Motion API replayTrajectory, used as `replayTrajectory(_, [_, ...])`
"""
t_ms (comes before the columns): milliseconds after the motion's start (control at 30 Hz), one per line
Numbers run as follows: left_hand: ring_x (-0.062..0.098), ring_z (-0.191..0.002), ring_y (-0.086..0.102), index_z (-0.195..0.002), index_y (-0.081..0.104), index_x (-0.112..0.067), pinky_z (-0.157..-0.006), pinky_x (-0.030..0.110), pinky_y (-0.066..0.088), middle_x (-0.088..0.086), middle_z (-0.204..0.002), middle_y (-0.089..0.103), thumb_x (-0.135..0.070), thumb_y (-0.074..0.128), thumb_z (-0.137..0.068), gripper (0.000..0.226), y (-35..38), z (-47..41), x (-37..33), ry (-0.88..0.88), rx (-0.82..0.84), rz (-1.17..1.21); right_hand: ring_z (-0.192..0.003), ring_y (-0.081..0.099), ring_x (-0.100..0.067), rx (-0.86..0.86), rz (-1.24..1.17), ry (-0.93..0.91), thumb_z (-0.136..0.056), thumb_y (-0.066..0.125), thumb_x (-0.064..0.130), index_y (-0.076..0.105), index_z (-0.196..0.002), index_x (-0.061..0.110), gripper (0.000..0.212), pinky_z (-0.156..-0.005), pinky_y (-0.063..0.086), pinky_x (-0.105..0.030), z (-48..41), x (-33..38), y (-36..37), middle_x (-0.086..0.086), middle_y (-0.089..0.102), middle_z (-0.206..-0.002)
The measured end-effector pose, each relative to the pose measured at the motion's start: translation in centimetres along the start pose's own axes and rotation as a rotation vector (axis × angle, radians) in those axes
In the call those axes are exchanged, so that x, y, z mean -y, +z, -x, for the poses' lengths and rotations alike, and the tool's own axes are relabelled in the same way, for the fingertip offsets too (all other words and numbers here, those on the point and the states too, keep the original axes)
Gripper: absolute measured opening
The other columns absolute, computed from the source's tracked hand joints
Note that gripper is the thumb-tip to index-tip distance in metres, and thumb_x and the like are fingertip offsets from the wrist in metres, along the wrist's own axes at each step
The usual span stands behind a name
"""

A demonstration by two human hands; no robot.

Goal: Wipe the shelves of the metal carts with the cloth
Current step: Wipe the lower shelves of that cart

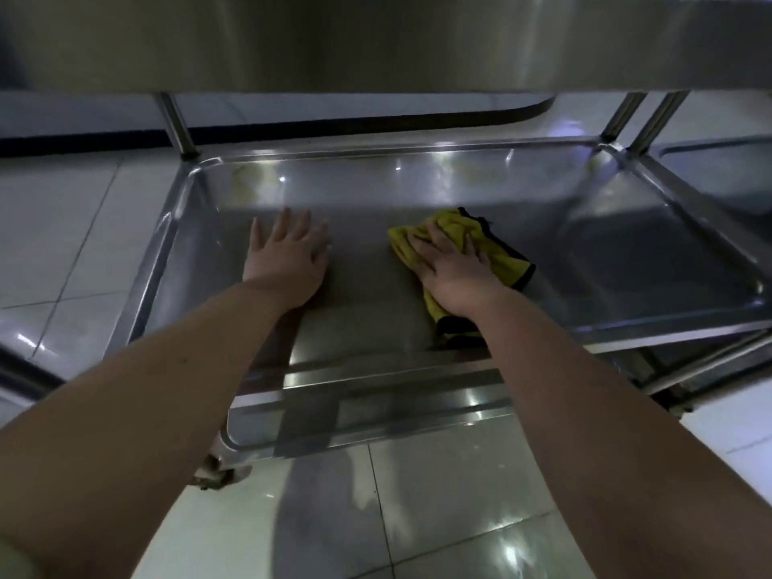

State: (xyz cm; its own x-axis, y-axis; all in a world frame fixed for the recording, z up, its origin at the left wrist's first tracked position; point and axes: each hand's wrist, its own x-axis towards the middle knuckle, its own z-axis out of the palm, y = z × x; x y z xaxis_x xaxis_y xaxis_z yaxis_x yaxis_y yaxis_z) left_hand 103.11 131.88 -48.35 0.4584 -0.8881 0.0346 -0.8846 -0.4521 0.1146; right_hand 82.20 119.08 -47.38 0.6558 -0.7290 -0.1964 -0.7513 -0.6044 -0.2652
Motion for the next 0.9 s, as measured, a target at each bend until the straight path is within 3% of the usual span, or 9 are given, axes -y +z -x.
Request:
replayTrajectory(200, [0.016, -0.149, -0.009, -0.151, 0.015, -0.044, -0.115, 0.056, -0.011, -0.012, -0.163, 0.004, -0.058, 0.018, -0.098, 0.055, 1.8, -0.8, 1.8, -0.021, 0.032, 0.016, -0.144, 0.008, -0.042, -0.068, 0.124, 0.032, -0.102, 0.026, 0.048, 0.016, -0.151, 0.047, 0.049, -0.117, 0.007, -0.056, -0.1, 0.8, 0.5, 0.015, 0.003, -0.161])
replayTrajectory(267, [0.015, -0.149, -0.006, -0.151, 0.013, -0.046, -0.116, 0.056, -0.009, -0.013, -0.162, 0.005, -0.06, 0.018, -0.096, 0.056, 2.3, -1.1, 2.0, -0.025, 0.022, 0.033, -0.142, 0.011, -0.042, -0.098, 0.179, -0.017, -0.099, 0.027, 0.055, 0.017, -0.149, 0.05, 0.051, -0.115, 0.006, -0.057, -0.4, 0.2, 0.3, 0.016, 0.007, -0.161])
replayTrajectory(367, [0.014, -0.15, -0.001, -0.15, 0.01, -0.048, -0.116, 0.055, -0.006, -0.014, -0.162, 0.004, -0.063, 0.015, -0.095, 0.058, 2.4, -1.3, 2.1, -0.023, 0.028, 0.034, -0.145, 0.0, -0.045, -0.161, 0.188, -0.02, -0.089, 0.026, 0.074, 0.018, -0.146, 0.054, 0.061, -0.111, -0.009, -0.065, -0.9, -1.8, -0.7, 0.017, 0.007, -0.161])
replayTrajectory(500, [0.013, -0.149, -0.002, -0.15, 0.007, -0.05, -0.117, 0.054, -0.005, -0.015, -0.162, 0.002, -0.064, 0.012, -0.093, 0.059, 2.6, -0.9, 2.1, -0.038, 0.024, 0.032, -0.145, -0.014, -0.043, -0.072, 0.133, 0.018, -0.085, 0.023, 0.08, 0.01, -0.145, 0.057, 0.066, -0.11, -0.011, -0.069, -1.8, -2.1, 0.3, 0.008, -0.008, -0.162])
replayTrajectory(633, [0.013, -0.149, -0.002, -0.15, 0.007, -0.048, -0.117, 0.054, -0.004, -0.015, -0.162, 0.001, -0.061, 0.013, -0.095, 0.057, 2.7, -0.6, 1.9, -0.037, 0.004, 0.023, -0.144, -0.013, -0.048, -0.125, 0.113, 0.013, -0.088, 0.025, 0.074, 0.012, -0.145, 0.054, 0.062, -0.104, -0.015, -0.073, -3.7, 0.1, 1.5, 0.0, -0.005, -0.162])
replayTrajectory(767, [0.011, -0.149, -0.001, -0.151, 0.009, -0.048, -0.118, 0.054, -0.003, -0.015, -0.162, 0.002, -0.059, 0.015, -0.096, 0.056, 2.7, -0.3, 1.9, -0.043, -0.016, 0.03, -0.143, -0.014, -0.048, -0.207, 0.117, -0.137, -0.094, 0.032, 0.06, 0.024, -0.144, 0.052, 0.052, -0.104, -0.016, -0.073, -5.8, 4.8, 2.8, -0.001, -0.012, -0.162])
replayTrajectory(900, [0.008, -0.149, -0.002, -0.15, 0.009, -0.049, -0.118, 0.052, -0.004, -0.018, -0.161, 0.003, -0.06, 0.017, -0.097, 0.054, 2.7, 0.2, 2.3, -0.05, -0.018, 0.055, -0.141, 0.006, -0.048, -0.188, 0.082, -0.177, -0.093, 0.038, 0.058, 0.031, -0.144, 0.047, 0.053, -0.11, -0.009, -0.068, -6.9, 7.3, 3.2, -0.003, -0.001, -0.162])
